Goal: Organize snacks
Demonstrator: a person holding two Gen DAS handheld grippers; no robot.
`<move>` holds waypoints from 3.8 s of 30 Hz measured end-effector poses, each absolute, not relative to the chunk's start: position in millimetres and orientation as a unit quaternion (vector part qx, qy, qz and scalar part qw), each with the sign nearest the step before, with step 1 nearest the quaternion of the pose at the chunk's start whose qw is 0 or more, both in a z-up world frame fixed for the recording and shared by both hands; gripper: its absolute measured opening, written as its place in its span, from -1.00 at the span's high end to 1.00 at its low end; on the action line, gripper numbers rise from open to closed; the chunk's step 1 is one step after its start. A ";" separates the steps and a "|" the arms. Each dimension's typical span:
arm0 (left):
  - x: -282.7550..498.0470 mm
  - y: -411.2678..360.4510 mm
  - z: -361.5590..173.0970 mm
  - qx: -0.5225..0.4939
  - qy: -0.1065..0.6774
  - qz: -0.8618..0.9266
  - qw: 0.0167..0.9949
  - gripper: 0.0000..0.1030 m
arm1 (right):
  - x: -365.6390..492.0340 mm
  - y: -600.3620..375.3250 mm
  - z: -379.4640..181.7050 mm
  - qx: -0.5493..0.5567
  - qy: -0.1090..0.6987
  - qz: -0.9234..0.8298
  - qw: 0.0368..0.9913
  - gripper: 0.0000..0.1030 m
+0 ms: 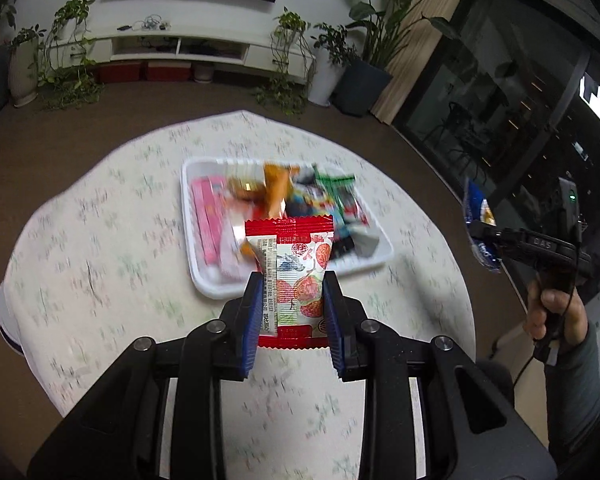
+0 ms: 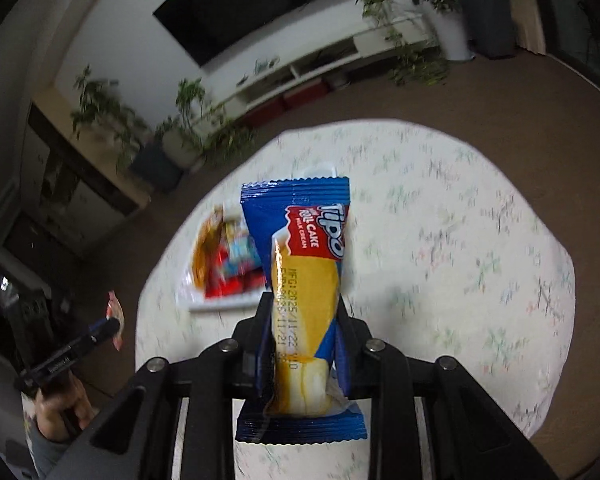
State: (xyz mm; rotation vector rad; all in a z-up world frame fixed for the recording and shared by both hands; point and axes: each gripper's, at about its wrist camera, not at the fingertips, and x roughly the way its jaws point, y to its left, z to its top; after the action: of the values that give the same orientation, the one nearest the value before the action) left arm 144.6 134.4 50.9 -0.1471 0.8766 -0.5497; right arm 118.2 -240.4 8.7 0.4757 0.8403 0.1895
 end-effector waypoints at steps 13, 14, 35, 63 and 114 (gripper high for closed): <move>255.5 95.9 28.7 -0.058 0.431 -0.236 0.869 0.49 | 232.4 -151.3 -1.2 0.173 0.433 0.134 0.875 0.46; 259.7 93.8 23.6 -0.057 0.433 -0.234 0.869 0.49 | 238.2 -147.3 -6.1 0.165 0.439 0.129 0.874 0.46; 303.6 68.0 -57.6 -0.038 0.461 -0.207 0.862 0.42 | 268.9 -144.3 -74.2 0.128 0.488 0.067 0.861 0.45; 282.1 71.1 -28.9 -0.032 0.414 -0.186 0.890 -0.70 | 240.0 -138.4 -43.6 0.107 0.444 0.059 0.888 -0.16; -78.0 65.8 41.5 0.013 0.310 0.002 0.951 -0.99 | -88.1 -141.3 50.3 0.065 0.174 -0.040 0.982 -1.00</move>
State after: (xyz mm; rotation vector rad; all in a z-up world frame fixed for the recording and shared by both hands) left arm -78.0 65.8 41.5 0.0265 0.6296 0.0036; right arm -88.1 -141.3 50.3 0.1309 0.3491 -0.0797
